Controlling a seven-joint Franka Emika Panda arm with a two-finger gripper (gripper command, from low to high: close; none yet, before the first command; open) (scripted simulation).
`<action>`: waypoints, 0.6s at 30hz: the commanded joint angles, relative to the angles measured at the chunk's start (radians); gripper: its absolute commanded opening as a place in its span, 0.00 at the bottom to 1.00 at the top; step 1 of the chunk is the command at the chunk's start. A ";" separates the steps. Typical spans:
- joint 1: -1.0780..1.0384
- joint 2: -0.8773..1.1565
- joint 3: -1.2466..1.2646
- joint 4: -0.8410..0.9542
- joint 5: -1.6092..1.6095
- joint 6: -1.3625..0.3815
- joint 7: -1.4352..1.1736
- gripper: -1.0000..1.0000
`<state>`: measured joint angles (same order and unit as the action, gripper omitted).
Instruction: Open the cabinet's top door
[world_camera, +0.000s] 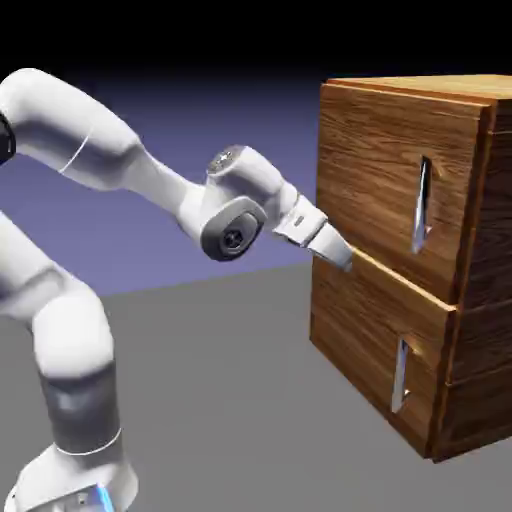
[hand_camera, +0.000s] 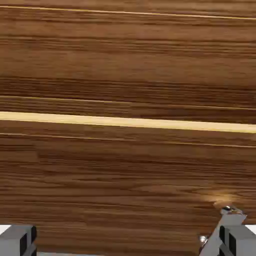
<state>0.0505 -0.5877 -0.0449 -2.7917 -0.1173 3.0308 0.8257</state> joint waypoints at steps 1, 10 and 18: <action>0.014 -0.007 -0.017 0.007 -0.044 -0.002 0.031 1.00; 0.143 -0.066 -0.166 0.068 -0.435 -0.023 0.314 1.00; 0.257 -0.118 -0.299 0.122 -0.783 -0.041 0.565 1.00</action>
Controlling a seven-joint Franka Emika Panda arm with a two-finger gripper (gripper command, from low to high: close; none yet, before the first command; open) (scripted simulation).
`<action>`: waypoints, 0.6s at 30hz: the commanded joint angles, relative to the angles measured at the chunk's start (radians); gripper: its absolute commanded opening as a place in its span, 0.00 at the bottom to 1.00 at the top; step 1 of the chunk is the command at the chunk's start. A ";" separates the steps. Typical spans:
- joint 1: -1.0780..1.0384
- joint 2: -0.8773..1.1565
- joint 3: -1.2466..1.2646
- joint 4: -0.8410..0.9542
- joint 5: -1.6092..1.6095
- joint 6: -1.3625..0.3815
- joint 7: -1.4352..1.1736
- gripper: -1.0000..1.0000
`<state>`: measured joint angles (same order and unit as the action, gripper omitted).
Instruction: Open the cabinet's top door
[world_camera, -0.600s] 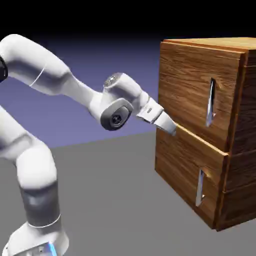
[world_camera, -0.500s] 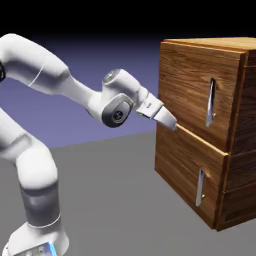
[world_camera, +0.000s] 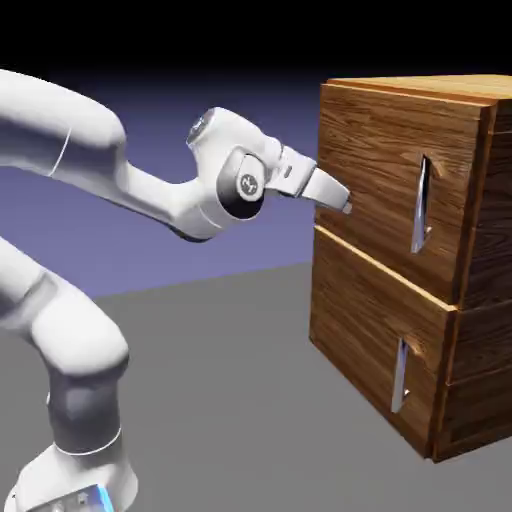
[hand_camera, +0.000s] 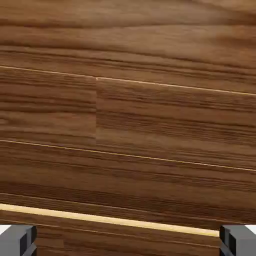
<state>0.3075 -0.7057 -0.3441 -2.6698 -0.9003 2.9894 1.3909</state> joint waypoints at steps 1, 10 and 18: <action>0.014 -0.007 -0.017 0.007 -0.044 -0.002 0.031 1.00; 0.143 -0.066 -0.166 0.068 -0.435 -0.023 0.314 1.00; 0.257 -0.118 -0.299 0.122 -0.783 -0.041 0.565 1.00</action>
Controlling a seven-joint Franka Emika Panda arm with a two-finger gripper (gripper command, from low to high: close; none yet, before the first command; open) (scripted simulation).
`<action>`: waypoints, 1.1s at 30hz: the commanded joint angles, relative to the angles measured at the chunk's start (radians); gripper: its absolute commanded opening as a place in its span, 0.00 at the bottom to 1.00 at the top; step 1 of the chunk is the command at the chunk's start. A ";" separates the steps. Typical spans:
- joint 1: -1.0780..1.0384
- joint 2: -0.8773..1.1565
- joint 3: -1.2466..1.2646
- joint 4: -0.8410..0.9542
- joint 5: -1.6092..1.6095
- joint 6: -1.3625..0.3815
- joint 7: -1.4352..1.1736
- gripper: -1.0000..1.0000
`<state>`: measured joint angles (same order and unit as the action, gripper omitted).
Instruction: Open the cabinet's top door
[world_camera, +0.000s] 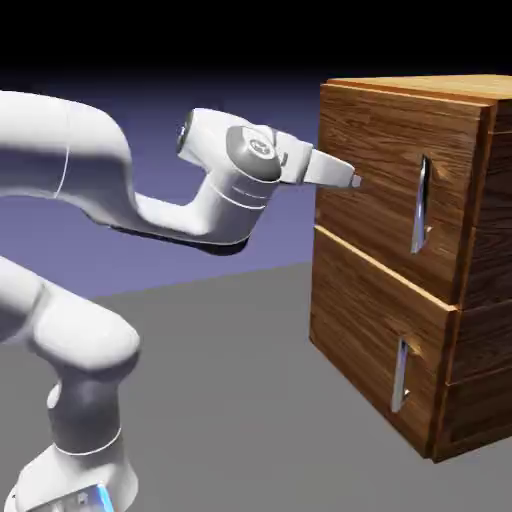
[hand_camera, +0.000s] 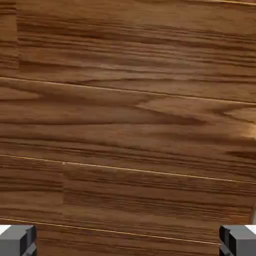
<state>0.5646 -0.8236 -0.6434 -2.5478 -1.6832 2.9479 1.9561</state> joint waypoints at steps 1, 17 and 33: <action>0.014 -0.007 -0.017 0.007 -0.044 -0.002 0.031 1.00; 0.243 -0.111 -0.283 0.115 -0.740 -0.039 0.534 1.00; 0.535 -0.135 -0.539 0.291 -1.208 -0.085 0.869 1.00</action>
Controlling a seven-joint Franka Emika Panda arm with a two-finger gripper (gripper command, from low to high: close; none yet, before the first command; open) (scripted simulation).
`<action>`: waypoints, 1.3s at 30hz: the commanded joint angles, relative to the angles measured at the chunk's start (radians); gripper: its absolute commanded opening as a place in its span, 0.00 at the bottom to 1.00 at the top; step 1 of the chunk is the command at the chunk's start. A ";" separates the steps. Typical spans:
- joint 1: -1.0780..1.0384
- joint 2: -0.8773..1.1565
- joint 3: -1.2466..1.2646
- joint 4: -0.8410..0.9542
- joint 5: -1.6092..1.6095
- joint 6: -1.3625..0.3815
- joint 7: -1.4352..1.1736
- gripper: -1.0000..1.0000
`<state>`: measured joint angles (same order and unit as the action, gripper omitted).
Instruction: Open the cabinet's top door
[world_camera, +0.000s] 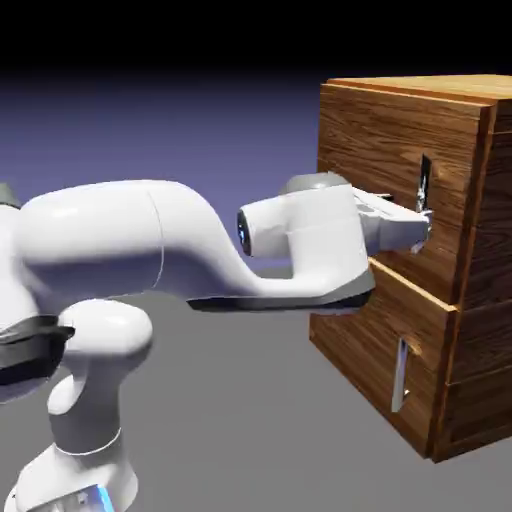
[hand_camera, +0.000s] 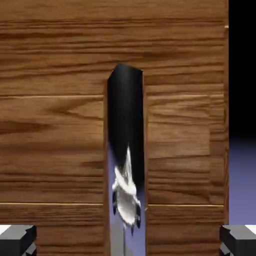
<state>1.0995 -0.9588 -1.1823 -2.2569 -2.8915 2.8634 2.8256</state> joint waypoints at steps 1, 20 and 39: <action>0.036 0.011 -0.021 0.026 -0.004 -0.005 0.002 1.00; -0.580 0.046 0.501 -0.390 0.294 -0.220 0.072 0.00; -1.125 -0.145 1.118 -0.633 0.809 -0.195 0.027 0.00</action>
<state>-0.0255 -1.1037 -0.0645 -2.8895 -2.0830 2.6691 2.8529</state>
